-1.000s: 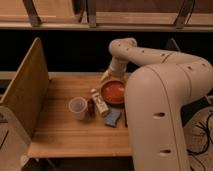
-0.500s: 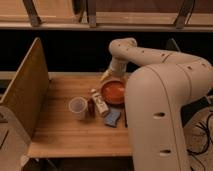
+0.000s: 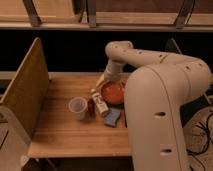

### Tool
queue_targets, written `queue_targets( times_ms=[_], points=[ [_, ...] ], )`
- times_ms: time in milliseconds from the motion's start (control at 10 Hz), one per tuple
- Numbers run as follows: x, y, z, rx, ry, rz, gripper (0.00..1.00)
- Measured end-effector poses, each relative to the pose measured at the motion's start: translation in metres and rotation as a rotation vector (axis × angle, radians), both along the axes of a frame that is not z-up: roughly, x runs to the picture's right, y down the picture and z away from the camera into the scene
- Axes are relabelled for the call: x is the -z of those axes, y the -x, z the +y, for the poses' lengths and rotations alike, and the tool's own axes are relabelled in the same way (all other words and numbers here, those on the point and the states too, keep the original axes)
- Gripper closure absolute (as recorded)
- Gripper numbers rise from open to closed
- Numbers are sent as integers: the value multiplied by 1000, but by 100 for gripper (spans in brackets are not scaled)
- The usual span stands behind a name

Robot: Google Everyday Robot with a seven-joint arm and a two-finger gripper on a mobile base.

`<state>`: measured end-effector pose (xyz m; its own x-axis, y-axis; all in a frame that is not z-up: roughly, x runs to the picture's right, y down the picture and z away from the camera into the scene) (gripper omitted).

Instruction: Place the bottle in the ceramic bowl

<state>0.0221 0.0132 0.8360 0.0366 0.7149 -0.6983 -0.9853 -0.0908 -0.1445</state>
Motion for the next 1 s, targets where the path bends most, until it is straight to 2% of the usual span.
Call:
queue_targets(
  times_ms=[100, 200, 500, 700, 1000],
  points=[
    [6, -2, 19, 40, 59, 6, 20],
    [7, -3, 22, 48, 71, 8, 20],
    [7, -3, 22, 49, 72, 9, 20],
    [2, 12, 24, 80, 82, -22, 20],
    [-9, 39, 43, 129, 142, -60, 20]
  ],
)
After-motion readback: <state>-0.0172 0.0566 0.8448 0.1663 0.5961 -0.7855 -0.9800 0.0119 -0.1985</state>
